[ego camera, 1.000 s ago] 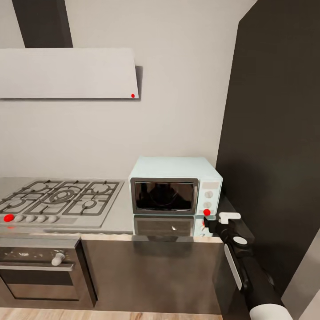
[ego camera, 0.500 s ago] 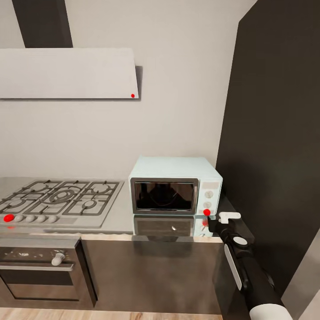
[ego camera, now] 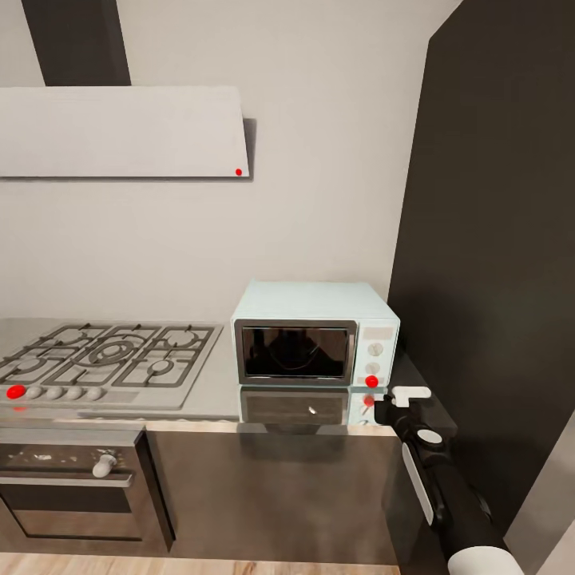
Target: In the kitchen, take the popcorn bag from the countertop, put it into the microwave, and heat it until the popcorn is cooked so the cooked popcorn ends up inside the bag.
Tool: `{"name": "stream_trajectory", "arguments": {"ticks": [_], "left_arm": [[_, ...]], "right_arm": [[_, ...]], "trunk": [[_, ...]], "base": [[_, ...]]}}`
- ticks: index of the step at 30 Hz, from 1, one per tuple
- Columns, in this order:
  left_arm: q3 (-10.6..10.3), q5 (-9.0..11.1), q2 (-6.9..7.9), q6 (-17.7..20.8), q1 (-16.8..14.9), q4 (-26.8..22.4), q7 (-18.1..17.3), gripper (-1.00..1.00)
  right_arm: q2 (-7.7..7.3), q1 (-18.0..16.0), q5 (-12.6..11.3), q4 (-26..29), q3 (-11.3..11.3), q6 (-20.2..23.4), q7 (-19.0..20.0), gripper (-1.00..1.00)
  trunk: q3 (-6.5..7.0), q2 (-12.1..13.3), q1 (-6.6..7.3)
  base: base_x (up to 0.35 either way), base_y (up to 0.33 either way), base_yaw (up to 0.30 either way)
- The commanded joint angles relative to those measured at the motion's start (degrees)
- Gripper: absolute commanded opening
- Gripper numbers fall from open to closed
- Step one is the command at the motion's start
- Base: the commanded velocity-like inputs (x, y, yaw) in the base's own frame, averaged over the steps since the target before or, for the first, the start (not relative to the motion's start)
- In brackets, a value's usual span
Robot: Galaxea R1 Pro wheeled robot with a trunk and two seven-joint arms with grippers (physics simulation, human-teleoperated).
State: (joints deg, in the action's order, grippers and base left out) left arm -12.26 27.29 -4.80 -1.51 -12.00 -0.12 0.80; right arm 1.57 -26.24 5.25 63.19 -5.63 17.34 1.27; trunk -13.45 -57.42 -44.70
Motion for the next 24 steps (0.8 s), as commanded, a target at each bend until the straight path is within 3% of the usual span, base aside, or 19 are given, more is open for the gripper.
{"name": "stream_trajectory", "arguments": {"ticks": [1, 24], "left_arm": [[-0.5, 0.5, -0.02, -0.2, 0.0, 0.0, 0.1, 1.0], [-0.5, 0.5, -0.03, -0.2, 0.0, 0.0, 0.1, 1.0]], "right_arm": [[0.06, 0.0, 0.6, 0.1, -0.1, 0.3, 0.1, -1.0], [0.02, 0.0, 0.1, -0.3, -0.2, 0.2, 0.1, -1.0]], "trunk": [[-0.08, -0.1, 0.0], [-0.08, -0.1, 0.0]], "base": [[0.0, 0.0, 0.0], [0.151, 0.0, 0.0]]}}
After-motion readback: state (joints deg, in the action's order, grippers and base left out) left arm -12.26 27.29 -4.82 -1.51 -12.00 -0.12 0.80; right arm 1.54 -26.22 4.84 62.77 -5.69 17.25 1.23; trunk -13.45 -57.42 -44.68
